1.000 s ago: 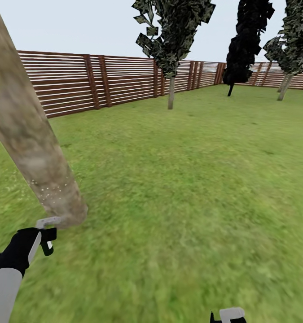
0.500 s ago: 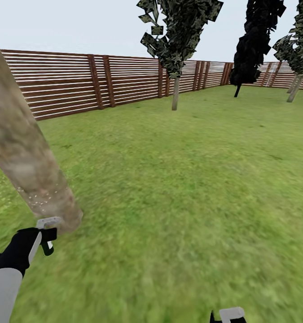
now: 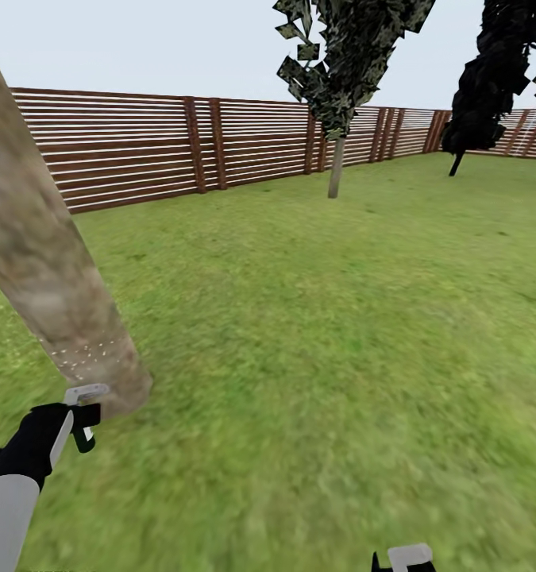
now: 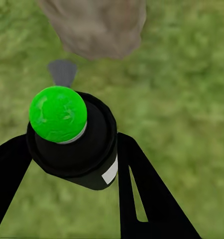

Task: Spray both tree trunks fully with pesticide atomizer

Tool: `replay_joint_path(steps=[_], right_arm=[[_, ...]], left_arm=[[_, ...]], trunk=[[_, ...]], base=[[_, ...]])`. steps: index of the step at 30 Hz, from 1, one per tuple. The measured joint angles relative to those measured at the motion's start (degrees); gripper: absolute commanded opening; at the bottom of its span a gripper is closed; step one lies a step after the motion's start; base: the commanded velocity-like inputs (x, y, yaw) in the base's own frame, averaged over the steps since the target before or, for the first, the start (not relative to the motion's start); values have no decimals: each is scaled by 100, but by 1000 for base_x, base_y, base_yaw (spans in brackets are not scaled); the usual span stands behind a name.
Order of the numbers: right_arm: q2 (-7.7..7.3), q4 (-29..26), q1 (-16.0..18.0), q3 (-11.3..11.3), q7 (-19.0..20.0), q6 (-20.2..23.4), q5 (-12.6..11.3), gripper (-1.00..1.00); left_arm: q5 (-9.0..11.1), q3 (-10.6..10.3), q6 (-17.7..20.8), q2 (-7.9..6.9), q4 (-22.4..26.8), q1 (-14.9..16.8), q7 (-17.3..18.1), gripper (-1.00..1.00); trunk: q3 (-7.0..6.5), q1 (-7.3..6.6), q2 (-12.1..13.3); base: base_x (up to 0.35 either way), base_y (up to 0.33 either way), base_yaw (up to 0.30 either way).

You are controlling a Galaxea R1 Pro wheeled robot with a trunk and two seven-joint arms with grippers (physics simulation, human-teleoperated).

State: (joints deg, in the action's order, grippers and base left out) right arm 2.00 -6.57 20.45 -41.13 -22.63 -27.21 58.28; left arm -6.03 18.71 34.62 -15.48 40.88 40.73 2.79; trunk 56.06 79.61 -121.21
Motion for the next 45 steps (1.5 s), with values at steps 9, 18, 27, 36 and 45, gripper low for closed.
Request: replay_joint_path(steps=[9, 18, 27, 36, 45], right_arm=[[0, -5, -1, 0, 0, -1, 0, 100], [0, -4, 0, -6, 0, 0, 0, 100], [-4, -5, -1, -9, 0, -1, -1, 100], [-9, -4, 0, -13, -8, 0, -1, 100], [-9, -3, -1, -9, 0, -1, 0, 100]], left_arm=[[-15, -8, -2, 7, -3, 2, 1, -100], [-8, -33, 19, 6, -10, 0, -25, -100], [41, -27, 152, 50, -16, 74, -885, -100], [49, -31, 345, 135, -8, 62, -672, -100], [2, -23, 688, -296, 107, 357, -28, -100]], trunk=[[0, 2, 0], [0, 0, 0], [0, 0, 0], [0, 0, 0], [0, 2, 0]], base=[[53, -263, 39], [101, -261, 245], [213, -225, 178], [182, -204, 117], [9, -8, 68]])
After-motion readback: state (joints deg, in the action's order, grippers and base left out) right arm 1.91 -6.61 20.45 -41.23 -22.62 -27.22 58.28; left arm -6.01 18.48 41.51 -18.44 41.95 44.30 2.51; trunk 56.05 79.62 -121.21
